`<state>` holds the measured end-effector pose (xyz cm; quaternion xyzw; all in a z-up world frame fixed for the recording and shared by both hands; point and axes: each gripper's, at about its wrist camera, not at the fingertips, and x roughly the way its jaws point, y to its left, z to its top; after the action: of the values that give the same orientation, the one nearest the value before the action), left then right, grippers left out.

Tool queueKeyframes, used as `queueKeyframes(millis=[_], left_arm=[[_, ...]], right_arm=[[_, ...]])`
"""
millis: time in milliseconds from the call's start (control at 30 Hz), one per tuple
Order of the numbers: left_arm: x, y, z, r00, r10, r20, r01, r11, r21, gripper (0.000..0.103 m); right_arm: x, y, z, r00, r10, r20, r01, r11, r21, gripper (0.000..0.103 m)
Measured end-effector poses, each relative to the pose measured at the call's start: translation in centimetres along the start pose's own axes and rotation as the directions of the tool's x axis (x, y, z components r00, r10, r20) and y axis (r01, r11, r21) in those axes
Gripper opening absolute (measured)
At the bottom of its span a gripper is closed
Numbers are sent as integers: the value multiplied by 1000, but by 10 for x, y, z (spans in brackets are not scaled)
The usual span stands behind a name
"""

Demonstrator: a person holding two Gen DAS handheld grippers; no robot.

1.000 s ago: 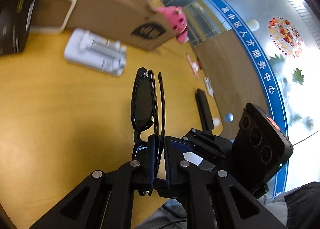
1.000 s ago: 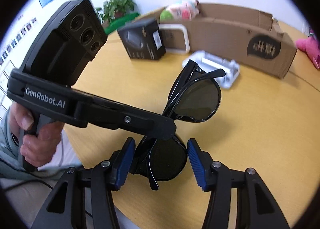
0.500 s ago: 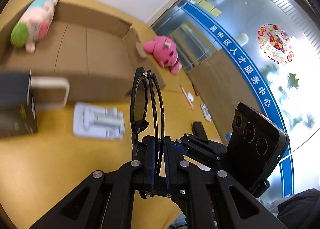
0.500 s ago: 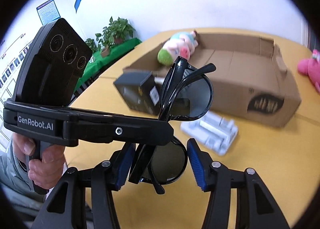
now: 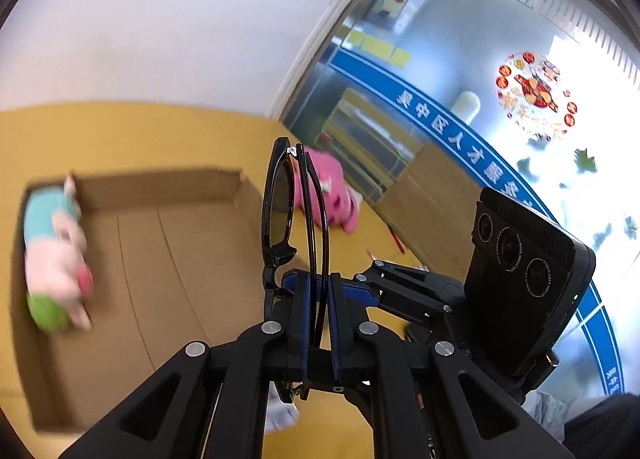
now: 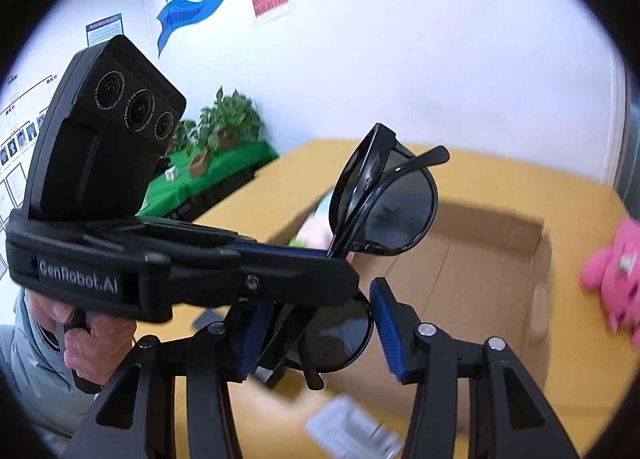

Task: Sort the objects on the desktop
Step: 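Carry the sunglasses with the right gripper over the cardboard box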

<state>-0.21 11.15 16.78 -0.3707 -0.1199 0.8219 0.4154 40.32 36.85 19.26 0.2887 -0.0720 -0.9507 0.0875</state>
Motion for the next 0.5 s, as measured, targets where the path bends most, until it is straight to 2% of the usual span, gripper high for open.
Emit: queueKeyframes(millis=[267,500], left_arm=[[4,32,75,999,25,29,-25,1000,-5,6],[22,73,112,999,31,19,-30,998,-56,6]], right_arm=[[32,-27,68,1000,25,6,-24,999,-25,48],[73,-51,100,999,42,-30,-42,999,-22,48]])
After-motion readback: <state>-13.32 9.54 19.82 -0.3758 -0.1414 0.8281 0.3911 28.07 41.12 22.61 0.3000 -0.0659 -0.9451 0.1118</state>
